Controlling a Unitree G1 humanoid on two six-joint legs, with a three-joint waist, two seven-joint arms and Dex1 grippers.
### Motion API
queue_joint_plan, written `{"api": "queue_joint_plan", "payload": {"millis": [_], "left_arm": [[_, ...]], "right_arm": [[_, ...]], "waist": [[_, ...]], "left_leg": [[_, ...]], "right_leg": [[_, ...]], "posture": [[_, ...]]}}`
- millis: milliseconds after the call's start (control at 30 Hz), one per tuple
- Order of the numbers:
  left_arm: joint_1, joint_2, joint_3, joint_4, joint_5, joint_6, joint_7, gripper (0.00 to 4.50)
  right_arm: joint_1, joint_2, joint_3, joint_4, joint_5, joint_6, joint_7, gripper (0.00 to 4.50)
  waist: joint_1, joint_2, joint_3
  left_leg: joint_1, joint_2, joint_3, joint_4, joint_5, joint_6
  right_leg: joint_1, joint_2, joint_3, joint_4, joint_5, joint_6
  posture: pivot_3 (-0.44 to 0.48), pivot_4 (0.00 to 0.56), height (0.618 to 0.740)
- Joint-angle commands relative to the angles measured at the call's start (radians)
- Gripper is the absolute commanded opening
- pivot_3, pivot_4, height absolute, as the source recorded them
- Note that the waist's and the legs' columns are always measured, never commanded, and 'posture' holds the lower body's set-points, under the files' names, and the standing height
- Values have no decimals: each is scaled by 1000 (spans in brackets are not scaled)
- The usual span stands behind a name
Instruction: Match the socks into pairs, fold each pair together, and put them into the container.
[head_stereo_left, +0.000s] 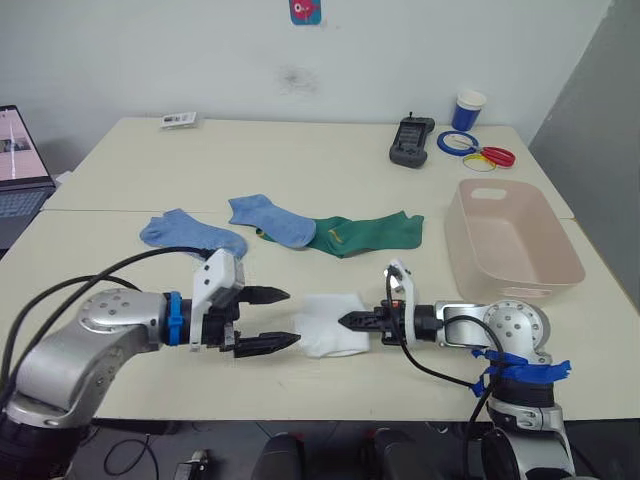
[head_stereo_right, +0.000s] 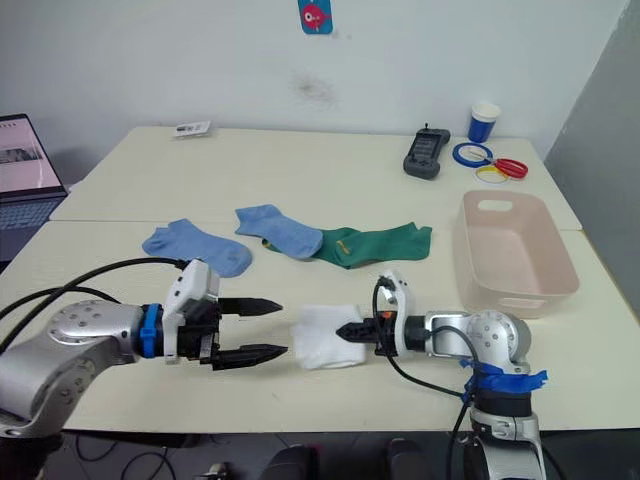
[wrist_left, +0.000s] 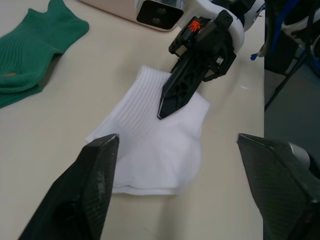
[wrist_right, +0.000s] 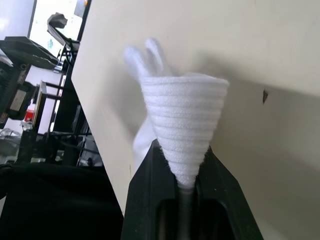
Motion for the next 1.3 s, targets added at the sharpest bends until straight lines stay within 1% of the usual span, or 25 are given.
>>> {"api": "queue_joint_plan", "payload": {"millis": [33, 133, 233, 267, 333, 400, 433, 500, 533, 633, 700, 767, 833, 1000, 1100, 1233, 1300], "left_arm": [[-65, 24, 22, -23, -28, 12, -2, 4478], [-160, -10, -4, 4, -23, 11, 29, 4478], [-291, -102, -20, 52, -25, 24, 116, 4478], [-326, -129, -25, 63, -29, 30, 132, 4478], [-411, -197, -48, 86, -25, 34, 172, 4478], [-506, -275, -79, 109, -28, 50, 218, 4478], [-559, -317, -103, 128, -19, 53, 238, 4478], [-630, -366, -146, 163, 15, 48, 253, 4478], [-652, -379, -164, 178, 32, 41, 252, 4478], [-727, -442, -236, 261, 121, -33, 257, 4478], [-749, -468, -258, 293, 158, -65, 256, 4478], [-762, -505, -278, 316, 178, -94, 254, 4478], [-770, -533, -289, 332, 194, -111, 254, 4478], [-762, -582, -319, 332, 224, -131, 247, 4478], [-737, -569, -331, 307, 226, -119, 218, 4478], [-714, -549, -338, 271, 208, -93, 179, 4478], [-711, -550, -340, 270, 206, -86, 170, 4500]], "right_arm": [[-38, 4, -68, -83, 46, -19, 1, 0], [-70, -23, -110, -136, 62, -32, 2, 0], [-129, -63, -185, -168, 103, -41, 4, 0], [-149, -93, -198, -177, 113, -47, 13, 0], [-215, -191, -230, -170, 105, -81, 27, 0], [-279, -330, -236, -132, 50, -156, 51, 0], [-303, -420, -215, -101, -5, -217, 73, 0], [-317, -575, -140, -50, -113, -344, 128, 0], [-317, -627, -103, -25, -154, -399, 157, 0], [-286, -841, 93, 81, -408, -699, 273, 0], [-263, -925, 195, 138, -538, -861, 333, 0], [-242, -1007, 325, 225, -730, -1076, 375, 0], [-243, -1030, 398, 296, -842, -1209, 401, 0], [-272, -970, 529, 478, -1057, -1469, 404, 0], [-239, -965, 564, 495, -1092, -1563, 501, 0], [-240, -949, 544, 501, -1075, -1589, 596, 0], [-250, -949, 541, 513, -1079, -1597, 641, 667]], "waist": [[1, 0, 0], [3, 0, 0], [6, 0, 0], [6, 0, 0], [5, 0, 0], [7, 0, 2], [10, 0, 2], [15, -1, 2], [14, -1, 2], [8, -1, 2], [1, 0, 2], [-2, 0, 3], [-2, 0, 3], [-1, 1, 3], [3, 2, 4], [3, 3, 4], [4, 3, 4]], "left_leg": [[-2, 0, 0, 0, 0, 0], [-4, -1, -1, 1, 0, 0], [-6, -1, -1, 2, 0, 0], [-6, -1, -1, 2, 0, 0], [-7, -2, 0, 3, 0, 0], [-7, -3, 1, 4, 0, 0], [-8, -3, 1, 4, 0, 0], [-8, -6, 1, 5, 0, 0], [-8, -7, 1, 5, 0, 0], [-7, -9, 1, 4, 0, 0], [-7, -9, 2, 4, 0, 0], [-7, -6, 4, 4, 0, 0], [-6, -4, 4, 4, 0, 0], [-5, -3, 4, 4, 2, -4], [-5, -4, 5, 5, 3, -5], [-6, -3, 5, 5, 3, -5], [-6, -3, 5, 6, 3, -5]], "right_leg": [[-2, 0, 0, 0, 0, 0], [-3, 1, -1, 0, 0, 0], [-3, 1, -1, 0, 0, 1], [-3, 1, -1, 0, 1, 1], [-3, 1, 0, -1, 1, 3], [-3, 0, 0, -1, 2, 4], [-3, 0, 0, -2, 3, 5], [-3, 0, 0, -3, 3, 5], [-2, 0, 1, -4, 3, 5], [-2, 0, 1, -3, 3, 6], [-3, 0, 2, -3, 3, 6], [-3, 0, 4, -3, 3, 5], [-4, 0, 4, -2, 3, 5], [-4, 2, 4, 0, 3, 5], [-4, 1, 4, 0, 3, 5], [-4, 0, 5, 0, 3, 5], [-3, 0, 4, 0, 3, 4]], "posture": [[0, 150, 740], [0, 150, 740], [0, 150, 740], [0, 150, 740], [0, 150, 740], [0, 150, 740], [0, 150, 740], [0, 150, 740], [0, 150, 740], [0, 150, 740], [0, 150, 740], [0, 150, 740], [0, 150, 740], [0, 150, 740], [0, 150, 740], [0, 150, 740], [0, 150, 740]]}}
